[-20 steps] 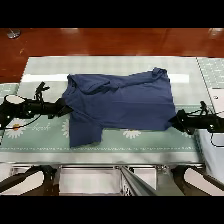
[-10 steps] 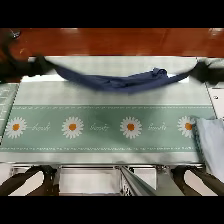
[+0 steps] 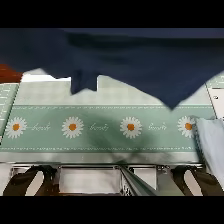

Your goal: Fold the shirts.

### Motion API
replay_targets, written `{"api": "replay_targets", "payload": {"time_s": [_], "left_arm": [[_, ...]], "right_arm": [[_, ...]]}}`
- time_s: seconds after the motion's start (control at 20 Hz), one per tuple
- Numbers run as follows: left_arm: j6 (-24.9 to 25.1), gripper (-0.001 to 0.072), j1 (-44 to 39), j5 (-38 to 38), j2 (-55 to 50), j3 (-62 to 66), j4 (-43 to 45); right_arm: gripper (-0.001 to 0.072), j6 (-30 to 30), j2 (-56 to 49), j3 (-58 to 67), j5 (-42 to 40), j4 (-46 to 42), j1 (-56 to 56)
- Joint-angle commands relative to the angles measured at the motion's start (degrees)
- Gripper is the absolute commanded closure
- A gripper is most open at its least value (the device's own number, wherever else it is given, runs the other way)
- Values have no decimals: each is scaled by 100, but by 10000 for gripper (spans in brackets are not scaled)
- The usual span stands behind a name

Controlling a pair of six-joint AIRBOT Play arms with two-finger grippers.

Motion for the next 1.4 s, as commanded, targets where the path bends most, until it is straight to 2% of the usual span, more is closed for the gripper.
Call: {"api": "replay_targets", "payload": {"time_s": [0.0,0.15,0.3,0.4,0.6,0.7,0.8,0.95,1.05,1.15,1.25,1.35], "left_arm": [[-258,682,4,-402,1001,166,1537],[-260,682,4,-669,1298,164,1768],[-258,682,2,-686,1257,76,1934],[-258,682,2,-686,1150,-299,1919],[-258,682,2,-632,638,-1768,1340],[-262,681,2,-382,164,-2487,977],[-258,681,2,55,-437,-3008,686],[-251,681,-31,726,-1591,-3224,260],[-229,681,-149,1419,-2404,-3200,-83],[-232,681,-271,1843,-3145,-2983,-380],[-275,681,-435,2251,-3829,-2625,-422],[-439,681,-581,2221,-4446,-2184,-420]], "right_arm": [[692,221,841,157,234,-444,4],[692,382,1071,157,535,-549,4],[692,398,1008,116,1117,-542,4],[692,407,966,-203,1224,-411,4],[692,345,909,-1753,531,396,4],[692,114,673,-2728,125,621,7],[692,-190,151,-3543,-487,772,7],[692,-507,-1165,-3823,-1281,942,11],[692,-918,-2131,-3823,-1906,1611,11],[692,-1320,-3021,-3698,-2341,2455,11],[692,-1268,-3871,-3226,-2682,2675,9],[692,-1150,-4634,-2551,-2533,2835,11]]}}
